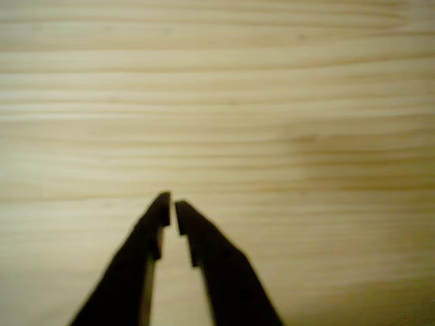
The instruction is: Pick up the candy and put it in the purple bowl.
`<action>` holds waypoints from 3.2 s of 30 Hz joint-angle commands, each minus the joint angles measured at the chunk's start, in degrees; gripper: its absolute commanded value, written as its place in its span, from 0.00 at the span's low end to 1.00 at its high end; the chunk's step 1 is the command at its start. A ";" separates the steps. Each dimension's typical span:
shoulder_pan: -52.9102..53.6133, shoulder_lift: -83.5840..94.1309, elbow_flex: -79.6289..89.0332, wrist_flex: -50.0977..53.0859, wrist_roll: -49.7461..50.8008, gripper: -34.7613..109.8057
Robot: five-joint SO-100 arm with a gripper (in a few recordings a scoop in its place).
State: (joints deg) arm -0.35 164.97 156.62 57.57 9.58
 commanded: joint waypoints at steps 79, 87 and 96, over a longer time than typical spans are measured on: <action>6.06 23.99 17.31 -1.85 -0.18 0.23; 6.06 23.99 17.31 -1.85 -0.18 0.23; 6.06 23.99 17.31 -1.85 -0.18 0.23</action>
State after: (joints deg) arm 5.10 187.03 174.29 54.84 9.14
